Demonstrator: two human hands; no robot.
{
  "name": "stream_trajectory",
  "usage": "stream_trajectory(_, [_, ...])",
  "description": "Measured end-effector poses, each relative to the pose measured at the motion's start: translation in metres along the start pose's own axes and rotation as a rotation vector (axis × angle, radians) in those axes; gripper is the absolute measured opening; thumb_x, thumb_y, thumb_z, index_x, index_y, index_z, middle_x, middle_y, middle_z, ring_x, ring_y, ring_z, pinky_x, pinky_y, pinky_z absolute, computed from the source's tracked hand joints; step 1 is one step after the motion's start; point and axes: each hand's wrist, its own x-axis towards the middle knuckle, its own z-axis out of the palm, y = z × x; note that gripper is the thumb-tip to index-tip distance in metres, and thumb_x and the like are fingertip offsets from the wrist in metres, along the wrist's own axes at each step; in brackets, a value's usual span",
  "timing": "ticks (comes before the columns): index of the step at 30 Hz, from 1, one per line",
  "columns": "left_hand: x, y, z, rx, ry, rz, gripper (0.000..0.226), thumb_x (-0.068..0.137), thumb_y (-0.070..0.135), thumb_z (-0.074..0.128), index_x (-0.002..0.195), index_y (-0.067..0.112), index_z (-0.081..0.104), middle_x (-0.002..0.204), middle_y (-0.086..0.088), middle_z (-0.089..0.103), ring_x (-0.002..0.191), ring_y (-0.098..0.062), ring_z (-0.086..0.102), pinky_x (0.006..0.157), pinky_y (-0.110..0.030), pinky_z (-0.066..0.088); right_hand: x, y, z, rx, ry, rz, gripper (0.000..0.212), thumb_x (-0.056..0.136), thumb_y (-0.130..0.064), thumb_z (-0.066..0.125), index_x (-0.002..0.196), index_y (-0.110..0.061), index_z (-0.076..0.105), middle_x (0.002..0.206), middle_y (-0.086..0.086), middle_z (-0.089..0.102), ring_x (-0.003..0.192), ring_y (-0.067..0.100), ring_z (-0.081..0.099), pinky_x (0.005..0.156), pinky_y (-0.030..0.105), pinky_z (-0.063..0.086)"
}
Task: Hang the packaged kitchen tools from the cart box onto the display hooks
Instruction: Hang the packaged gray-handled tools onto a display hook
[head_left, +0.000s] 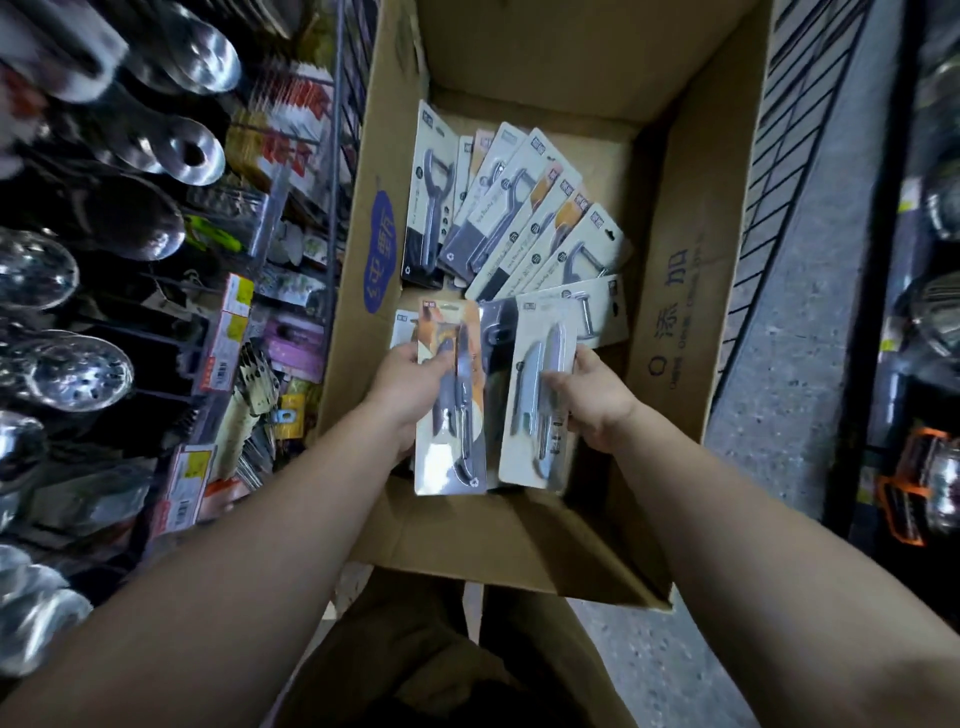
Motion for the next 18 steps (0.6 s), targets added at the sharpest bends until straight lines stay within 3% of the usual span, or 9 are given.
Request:
stream_trajectory(3, [-0.018,0.002,0.0,-0.047,-0.038,0.021,0.005,0.099,0.027,0.062,0.098,0.022,0.063,0.1,-0.01,0.074,0.087,-0.026,0.072,0.083,-0.044,0.059,-0.013,-0.003,0.0,0.013,-0.075,-0.104,0.057,0.091,0.0,0.054,0.139,-0.028,0.042,0.116,0.008,0.07,0.099,0.027,0.072,0.079,0.048,0.061])
stream_trajectory(5, [-0.03,0.0,0.001,-0.088,-0.039,0.044,0.008,0.1,0.025,0.062,0.092,0.023,0.062,0.097,-0.01,0.074,0.081,-0.025,0.072,0.082,-0.046,0.059,-0.025,-0.007,0.0,0.007,-0.11,-0.17,0.071,0.09,0.007,0.053,0.144,-0.034,0.036,0.119,0.007,0.07,0.104,0.027,0.071,0.085,0.053,0.059])
stream_trajectory(8, [-0.05,-0.004,0.003,-0.17,-0.024,0.079,0.012,0.099,0.025,0.062,0.106,0.015,0.064,0.095,-0.011,0.075,0.08,-0.027,0.073,0.085,-0.053,0.059,-0.042,-0.011,-0.001,-0.022,-0.16,-0.204,0.078,0.093,0.01,0.048,0.148,-0.041,0.028,0.117,0.007,0.071,0.101,0.028,0.072,0.086,0.055,0.058])
stream_trajectory(10, [-0.064,-0.008,0.005,-0.201,0.0,0.103,0.023,0.1,0.025,0.061,0.117,0.01,0.061,0.095,-0.01,0.074,0.076,-0.023,0.072,0.076,-0.044,0.061,-0.053,-0.014,-0.004,-0.057,-0.192,-0.235,0.078,0.092,0.008,0.05,0.148,-0.041,0.028,0.119,0.007,0.071,0.101,0.027,0.072,0.087,0.051,0.058])
stream_trajectory(12, [-0.079,-0.012,0.007,-0.201,0.03,0.139,0.023,0.1,0.023,0.06,0.12,0.012,0.059,0.096,-0.009,0.072,0.076,-0.022,0.07,0.07,-0.035,0.058,-0.069,-0.02,-0.006,-0.088,-0.222,-0.274,0.07,0.092,0.009,0.051,0.137,-0.043,0.036,0.111,0.003,0.073,0.097,0.024,0.073,0.081,0.038,0.061])
stream_trajectory(14, [-0.095,-0.017,0.01,-0.221,0.065,0.162,0.023,0.101,0.023,0.06,0.122,0.013,0.058,0.099,-0.008,0.072,0.082,-0.022,0.07,0.076,-0.036,0.057,-0.085,-0.025,-0.009,-0.094,-0.277,-0.301,0.067,0.094,0.01,0.049,0.13,-0.045,0.038,0.107,0.0,0.073,0.096,0.023,0.073,0.075,0.033,0.062])
stream_trajectory(18, [-0.124,-0.03,0.013,-0.273,0.146,0.227,0.034,0.1,0.025,0.06,0.13,0.01,0.054,0.112,-0.004,0.067,0.094,-0.019,0.066,0.078,-0.03,0.053,-0.107,-0.029,-0.014,-0.098,-0.363,-0.321,0.069,0.096,0.01,0.044,0.137,-0.045,0.038,0.112,0.005,0.072,0.093,0.023,0.074,0.064,0.031,0.061])
